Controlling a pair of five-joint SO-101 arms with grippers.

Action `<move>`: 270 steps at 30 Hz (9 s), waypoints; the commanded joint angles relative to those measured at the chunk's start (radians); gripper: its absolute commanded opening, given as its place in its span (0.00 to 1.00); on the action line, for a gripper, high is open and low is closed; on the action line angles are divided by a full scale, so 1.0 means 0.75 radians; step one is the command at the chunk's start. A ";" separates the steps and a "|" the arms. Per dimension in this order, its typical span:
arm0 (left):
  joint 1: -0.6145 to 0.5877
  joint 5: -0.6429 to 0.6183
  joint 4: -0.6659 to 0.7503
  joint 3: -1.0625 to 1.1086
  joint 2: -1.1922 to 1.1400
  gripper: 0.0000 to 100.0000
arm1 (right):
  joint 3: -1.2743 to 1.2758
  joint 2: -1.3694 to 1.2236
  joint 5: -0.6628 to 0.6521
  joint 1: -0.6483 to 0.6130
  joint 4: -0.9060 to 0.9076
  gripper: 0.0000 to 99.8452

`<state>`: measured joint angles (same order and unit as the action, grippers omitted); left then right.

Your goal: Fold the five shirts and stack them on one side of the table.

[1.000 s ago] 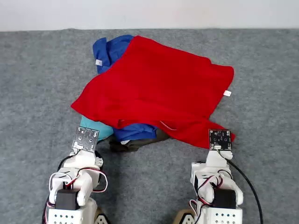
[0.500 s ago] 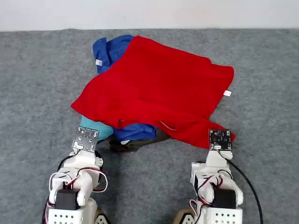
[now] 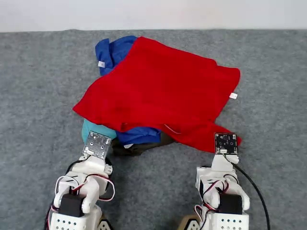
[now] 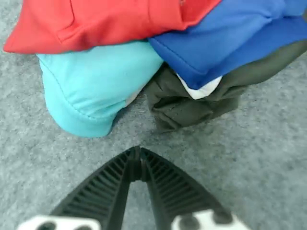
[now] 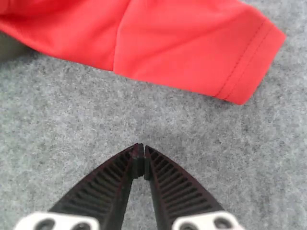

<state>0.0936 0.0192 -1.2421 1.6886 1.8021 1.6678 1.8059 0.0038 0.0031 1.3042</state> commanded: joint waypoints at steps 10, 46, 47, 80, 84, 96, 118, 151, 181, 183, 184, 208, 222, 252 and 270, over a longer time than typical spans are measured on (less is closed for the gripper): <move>0.033 -0.014 -0.010 -0.341 -0.006 0.01 | 0.020 0.007 -0.012 0.009 0.003 0.01; 0.076 0.992 -0.254 -1.953 -1.944 0.01 | 0.020 0.007 -0.012 0.009 0.003 0.01; 0.076 1.000 -0.268 -1.975 -1.972 0.03 | 0.020 0.007 -0.012 0.009 0.003 0.01; 0.143 1.052 0.086 -2.086 -2.680 0.21 | 0.020 0.007 -0.012 0.009 0.003 0.01; 0.127 1.052 0.123 -2.090 -2.721 0.05 | 0.020 0.007 -0.012 0.009 0.003 0.01; -0.025 1.047 0.039 -2.088 -2.232 0.00 | 0.020 0.007 -0.012 0.009 0.003 0.01; -0.710 0.939 0.618 -2.088 -1.763 0.00 | 0.020 0.007 -0.012 0.009 0.003 0.01; -1.330 1.058 1.007 -1.674 -1.755 0.13 | 0.020 0.007 -0.012 0.009 0.003 0.01; -1.043 0.929 -0.115 -2.026 -1.755 0.26 | 0.020 0.007 -0.012 0.009 0.003 0.01; -1.029 0.906 -0.250 -2.069 -1.755 0.26 | 0.020 0.007 -0.012 0.009 0.003 0.01; -1.029 0.867 -0.303 -2.092 -1.755 0.24 | 0.020 0.007 -0.012 0.009 0.003 0.01; -0.473 0.616 -0.681 -2.061 -1.653 0.01 | 0.020 0.009 -0.008 -0.157 0.003 0.01; 0.100 0.538 -0.444 -1.720 -1.665 0.01 | -0.078 0.007 -0.295 -0.163 0.007 0.07; 0.352 0.325 -0.063 -1.302 -1.854 0.01 | -1.211 -0.470 -0.141 0.216 0.470 0.01; 0.356 0.194 -0.256 -1.748 -2.653 0.12 | -1.461 -0.899 -0.061 0.218 0.609 0.01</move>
<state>0.3606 0.1926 -1.4124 0.4427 -0.1511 0.6214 1.1477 -0.0545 0.1580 1.7430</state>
